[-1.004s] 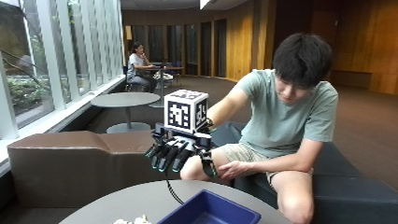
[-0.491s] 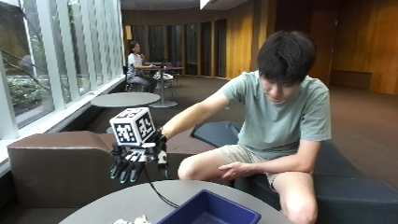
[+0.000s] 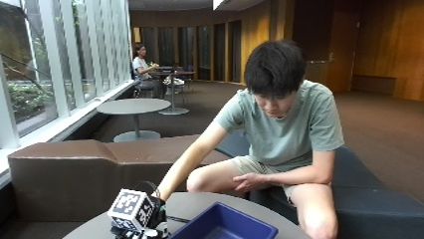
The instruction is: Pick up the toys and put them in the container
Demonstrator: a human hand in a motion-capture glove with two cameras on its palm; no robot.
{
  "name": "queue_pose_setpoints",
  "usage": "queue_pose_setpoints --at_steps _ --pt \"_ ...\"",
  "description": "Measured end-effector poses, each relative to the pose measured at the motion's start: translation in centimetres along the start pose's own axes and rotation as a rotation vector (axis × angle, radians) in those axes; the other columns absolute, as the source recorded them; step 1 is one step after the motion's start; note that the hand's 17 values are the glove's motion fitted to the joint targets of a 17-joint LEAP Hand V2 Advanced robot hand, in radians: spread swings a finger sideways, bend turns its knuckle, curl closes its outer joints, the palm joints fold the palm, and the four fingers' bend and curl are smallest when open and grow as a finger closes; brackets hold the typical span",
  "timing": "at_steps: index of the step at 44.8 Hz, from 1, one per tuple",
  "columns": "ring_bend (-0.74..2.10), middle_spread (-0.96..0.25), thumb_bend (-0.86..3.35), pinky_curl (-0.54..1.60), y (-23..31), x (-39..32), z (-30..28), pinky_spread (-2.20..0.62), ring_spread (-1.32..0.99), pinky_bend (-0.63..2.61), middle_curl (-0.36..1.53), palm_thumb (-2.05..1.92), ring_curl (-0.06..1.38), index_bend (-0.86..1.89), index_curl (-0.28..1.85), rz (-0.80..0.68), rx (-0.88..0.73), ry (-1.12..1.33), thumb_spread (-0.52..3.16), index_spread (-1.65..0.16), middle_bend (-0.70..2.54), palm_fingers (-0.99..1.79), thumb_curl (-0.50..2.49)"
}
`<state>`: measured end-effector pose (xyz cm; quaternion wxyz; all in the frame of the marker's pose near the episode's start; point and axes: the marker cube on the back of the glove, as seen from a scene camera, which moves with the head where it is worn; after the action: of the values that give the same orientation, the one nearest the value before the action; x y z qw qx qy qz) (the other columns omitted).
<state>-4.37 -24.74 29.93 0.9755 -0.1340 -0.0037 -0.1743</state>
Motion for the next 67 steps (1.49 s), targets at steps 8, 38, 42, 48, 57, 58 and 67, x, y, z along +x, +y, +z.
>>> queue_pose_setpoints --at_steps 8,38,42,48,57,58,67 --pt "-0.01 -0.14 0.03 0.32 -1.5 1.3 0.8 0.02 -0.04 0.47 0.35 0.41 0.17 0.60 0.41 -0.011 0.168 -0.191 1.26 -0.28 0.23 -0.04 0.43" --pt "0.92 -0.27 0.04 0.52 6.9 2.3 -8.2 -0.30 -0.53 0.83 0.78 0.68 0.41 1.04 0.78 0.277 0.308 -0.179 0.62 -0.24 1.03 0.95 0.76" --pt "1.00 -0.27 0.03 0.57 10.6 1.2 -14.0 -0.33 -0.55 0.88 0.82 0.66 0.46 1.07 0.82 0.260 0.387 -0.139 0.57 -0.24 1.08 0.90 0.79" --pt "1.09 -0.26 0.02 0.63 16.5 -1.5 -21.0 -0.35 -0.57 0.94 0.86 0.65 0.53 1.12 0.87 0.276 0.518 -0.102 0.51 -0.24 1.15 0.85 0.84" --pt "1.17 -0.25 0.00 0.71 19.6 -7.5 -27.0 -0.37 -0.57 1.00 0.91 0.64 0.62 1.19 0.93 0.222 0.622 -0.057 0.45 -0.23 1.23 0.77 0.90" --pt "1.18 -0.25 0.00 0.71 19.7 -8.3 -27.4 -0.37 -0.57 1.00 0.91 0.65 0.63 1.20 0.93 0.213 0.627 -0.054 0.45 -0.23 1.23 0.76 0.91" --pt "1.23 -0.24 -0.01 0.77 18.2 -16.5 -29.4 -0.38 -0.56 1.05 0.94 0.64 0.70 1.25 0.97 0.116 0.658 -0.077 0.41 -0.22 1.29 0.70 0.96"
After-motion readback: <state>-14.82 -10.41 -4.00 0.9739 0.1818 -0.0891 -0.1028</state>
